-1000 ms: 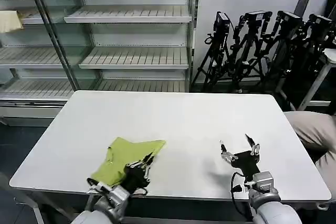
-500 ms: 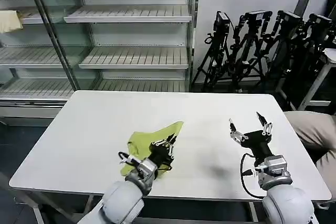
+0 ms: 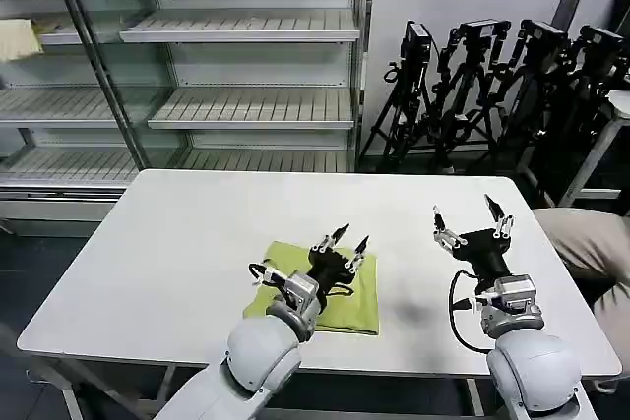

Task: Fold and organize the clothes.

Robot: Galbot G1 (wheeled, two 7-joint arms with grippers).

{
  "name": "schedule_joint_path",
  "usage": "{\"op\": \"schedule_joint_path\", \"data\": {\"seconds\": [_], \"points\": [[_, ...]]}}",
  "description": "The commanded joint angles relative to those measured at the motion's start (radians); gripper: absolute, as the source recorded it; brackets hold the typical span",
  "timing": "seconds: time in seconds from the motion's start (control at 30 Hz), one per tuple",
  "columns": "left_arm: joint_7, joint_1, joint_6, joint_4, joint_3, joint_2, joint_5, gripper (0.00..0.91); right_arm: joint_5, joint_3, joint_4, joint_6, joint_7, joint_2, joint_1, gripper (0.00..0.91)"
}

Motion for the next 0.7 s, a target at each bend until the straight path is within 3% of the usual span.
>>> {"op": "schedule_joint_path", "data": {"seconds": [0.03, 0.17, 0.3, 0.4, 0.53, 0.7], "points": [[0.004, -0.038, -0.072, -0.077, -0.066, 0.008, -0.150, 0.907, -0.009, -0.008, -0.033, 0.003, 0.000, 0.022, 0.020, 0.907], [0.021, -0.011, -0.097, -0.106, -0.162, 0.085, -0.147, 0.907, -0.009, -0.005, -0.030, -0.015, -0.047, 0.033, 0.024, 0.907], [0.072, 0.075, -0.141, -0.115, -0.324, 0.204, -0.136, 0.907, 0.020, -0.017, -0.051, 0.051, -0.058, 0.049, 0.028, 0.907], [0.125, 0.203, -0.210, -0.062, -0.470, 0.255, 0.044, 0.907, 0.009, -0.025, -0.059, 0.052, -0.078, 0.068, 0.030, 0.907], [0.185, 0.365, -0.305, -0.021, -0.641, 0.256, 0.117, 0.907, -0.033, -0.059, -0.084, 0.057, -0.079, 0.084, 0.034, 0.907], [0.190, 0.480, -0.359, -0.017, -0.736, 0.223, 0.099, 0.907, -0.050, -0.055, -0.113, 0.063, -0.079, 0.078, 0.046, 0.907]]}}
